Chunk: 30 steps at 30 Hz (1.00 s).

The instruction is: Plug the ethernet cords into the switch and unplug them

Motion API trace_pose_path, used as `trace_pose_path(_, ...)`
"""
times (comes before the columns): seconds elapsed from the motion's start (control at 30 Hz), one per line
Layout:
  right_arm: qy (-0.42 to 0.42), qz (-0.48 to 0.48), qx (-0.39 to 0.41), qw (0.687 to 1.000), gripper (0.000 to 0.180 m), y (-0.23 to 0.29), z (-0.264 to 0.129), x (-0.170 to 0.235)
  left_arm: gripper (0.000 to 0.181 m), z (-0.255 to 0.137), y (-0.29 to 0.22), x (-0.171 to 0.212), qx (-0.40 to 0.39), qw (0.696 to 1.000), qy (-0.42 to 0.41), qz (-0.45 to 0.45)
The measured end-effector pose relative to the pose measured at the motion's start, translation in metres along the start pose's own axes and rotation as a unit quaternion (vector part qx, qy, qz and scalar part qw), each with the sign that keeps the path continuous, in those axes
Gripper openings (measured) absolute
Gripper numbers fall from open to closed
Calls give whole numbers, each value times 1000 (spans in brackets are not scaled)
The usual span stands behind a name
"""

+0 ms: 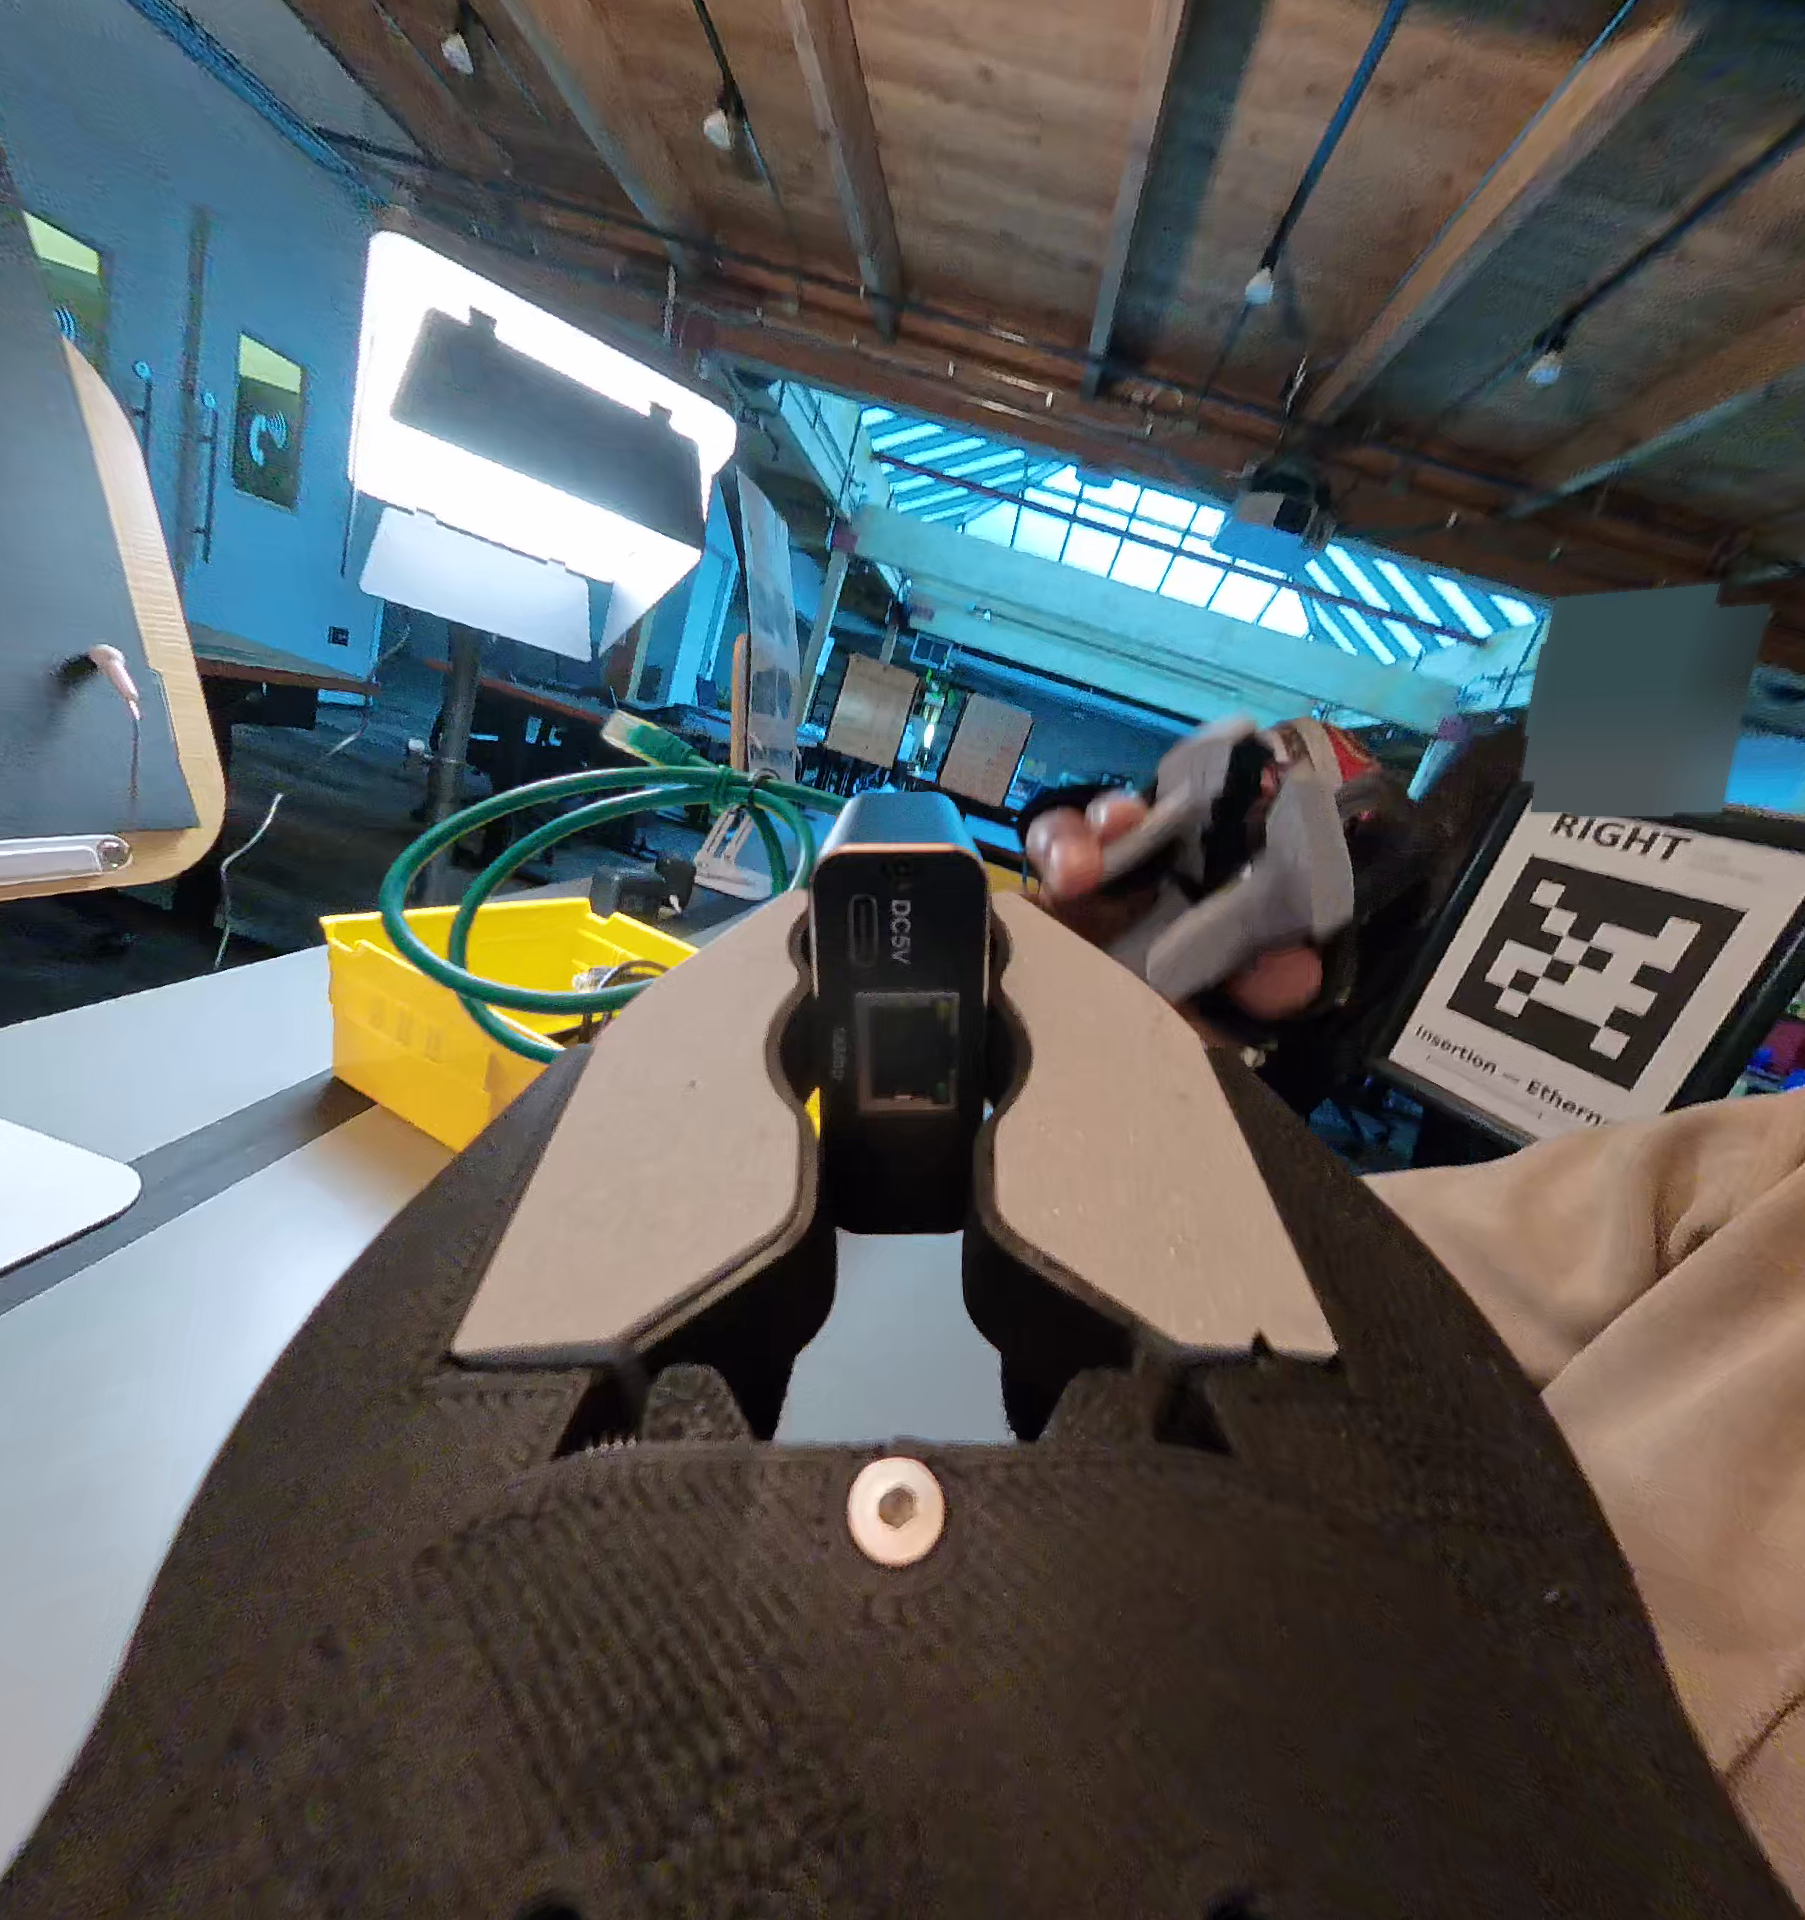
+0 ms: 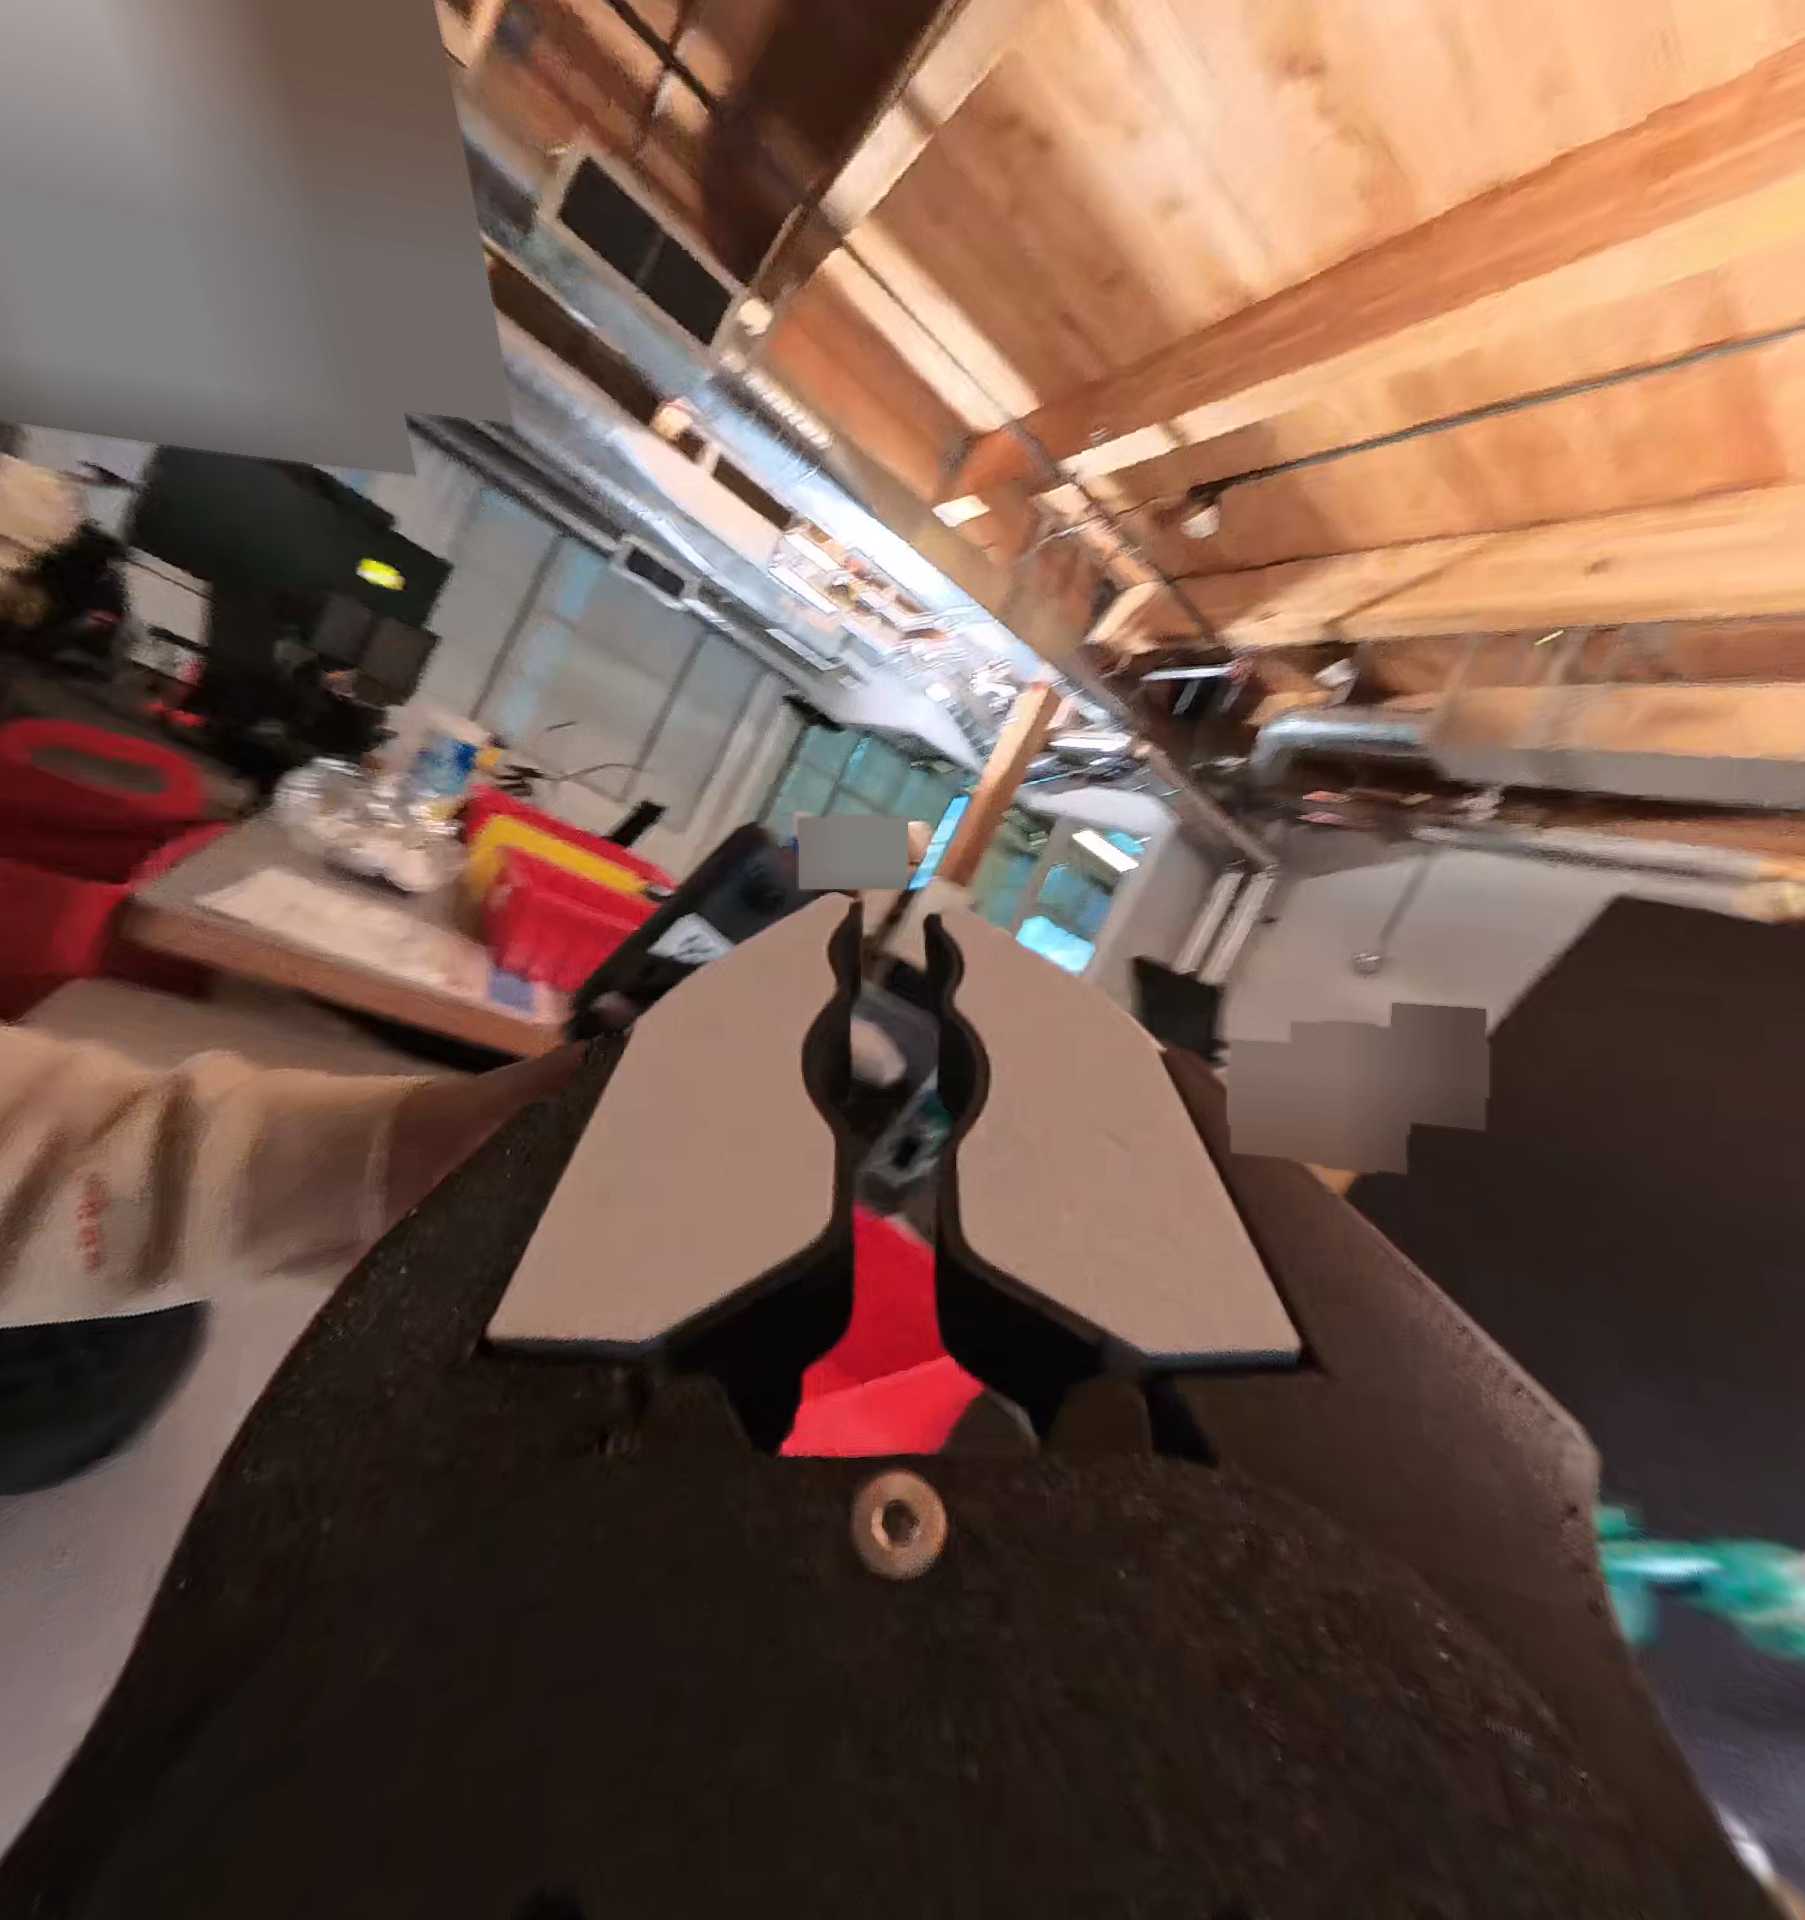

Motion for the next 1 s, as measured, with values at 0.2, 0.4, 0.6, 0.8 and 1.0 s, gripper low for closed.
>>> trace_pose_path(0.2,40,247,5,968,34,11,10,70,27,0,-6,-3,16,999,-28,-9)
trace_pose_path(0.4,-1,351,9,936,32,-11,3,68,26,11,-14,8,33,999,-8,0)
trace_pose_path(0.6,10,376,-15,926,17,-23,0,63,27,17,-17,15,38,999,-2,0)
trace_pose_path(0.8,36,390,-45,919,15,-28,0,60,26,17,-20,12,38,999,20,20)
trace_pose_path(1.0,86,341,-61,934,14,-27,2,54,27,16,-30,4,12,989,92,112)
Point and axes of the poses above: each gripper's, where its closed fingertips meet, z out along the fingers, x out of its underside, y = z × x across the jaws, the point moved 10 cm from there along -z, back along the fingers, and after that the axes turned 7 degrees about -y, right-handed, at the moved point
